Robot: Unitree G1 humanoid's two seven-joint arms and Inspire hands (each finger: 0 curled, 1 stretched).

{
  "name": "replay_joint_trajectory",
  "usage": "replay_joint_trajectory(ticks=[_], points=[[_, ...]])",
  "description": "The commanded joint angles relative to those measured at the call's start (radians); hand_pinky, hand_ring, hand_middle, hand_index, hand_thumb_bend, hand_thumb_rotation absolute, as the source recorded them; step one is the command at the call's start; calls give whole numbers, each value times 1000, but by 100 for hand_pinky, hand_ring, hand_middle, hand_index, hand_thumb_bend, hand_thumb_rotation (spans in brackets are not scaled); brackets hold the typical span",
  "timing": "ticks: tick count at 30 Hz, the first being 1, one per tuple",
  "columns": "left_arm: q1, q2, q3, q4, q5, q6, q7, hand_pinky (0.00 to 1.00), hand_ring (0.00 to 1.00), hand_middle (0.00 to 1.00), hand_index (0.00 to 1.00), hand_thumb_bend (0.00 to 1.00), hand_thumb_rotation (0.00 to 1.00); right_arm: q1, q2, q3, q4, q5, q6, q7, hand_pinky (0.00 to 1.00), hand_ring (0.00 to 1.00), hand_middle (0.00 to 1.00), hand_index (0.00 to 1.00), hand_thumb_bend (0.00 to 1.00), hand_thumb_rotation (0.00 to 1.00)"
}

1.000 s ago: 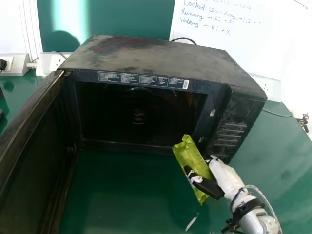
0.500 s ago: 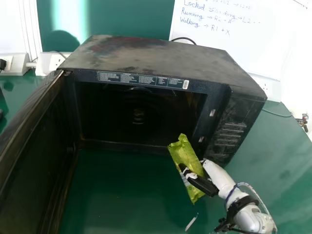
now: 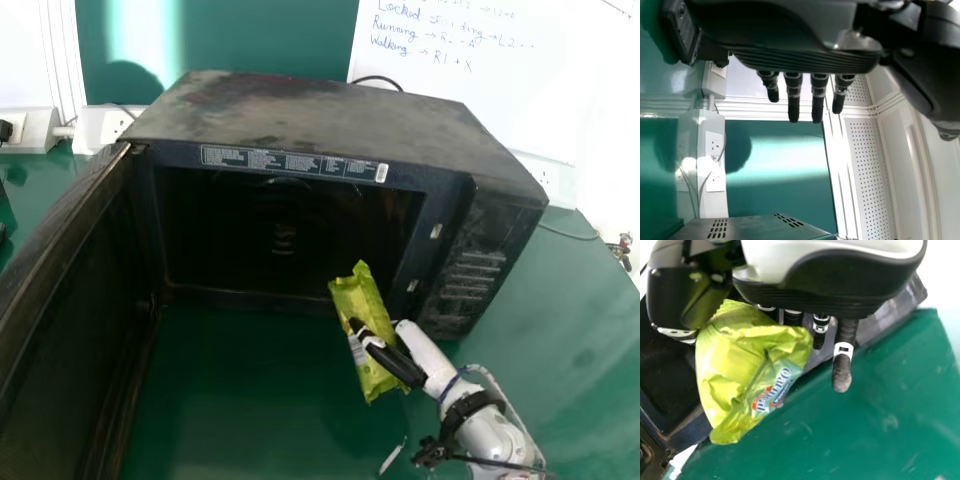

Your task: Put biscuit inside oven

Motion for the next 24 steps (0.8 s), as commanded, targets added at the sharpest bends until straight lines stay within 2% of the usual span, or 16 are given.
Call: replay_joint_trajectory(ticks=[1,5,7,10,15,19,24], points=[[10,-3,1,-7,-6,-2,0,97,91,94,100,100,100,-30,17,1,16,25,19,-5,16,24,39,50,52,0],[8,1,2,3,-5,-10,-9,97,91,94,100,100,100,-68,28,-1,58,71,48,4,17,27,40,50,52,0],[6,3,3,8,-10,-13,-18,98,91,94,100,100,100,-93,48,-16,76,125,95,21,29,41,49,47,52,0],[4,2,5,11,-9,-13,-20,98,91,94,100,100,100,-136,78,-48,105,223,187,46,22,30,42,49,52,0],[4,-4,2,1,-5,-9,-12,97,90,94,100,100,100,-208,90,-81,170,357,283,79,25,31,42,49,53,0],[6,-9,0,-6,0,-6,-4,97,90,93,100,100,100,-262,97,-89,249,426,296,76,26,31,43,49,53,0],[12,-12,-3,-11,2,-11,-4,97,90,94,100,100,100,-335,92,-61,338,449,282,65,26,30,43,50,53,0]])
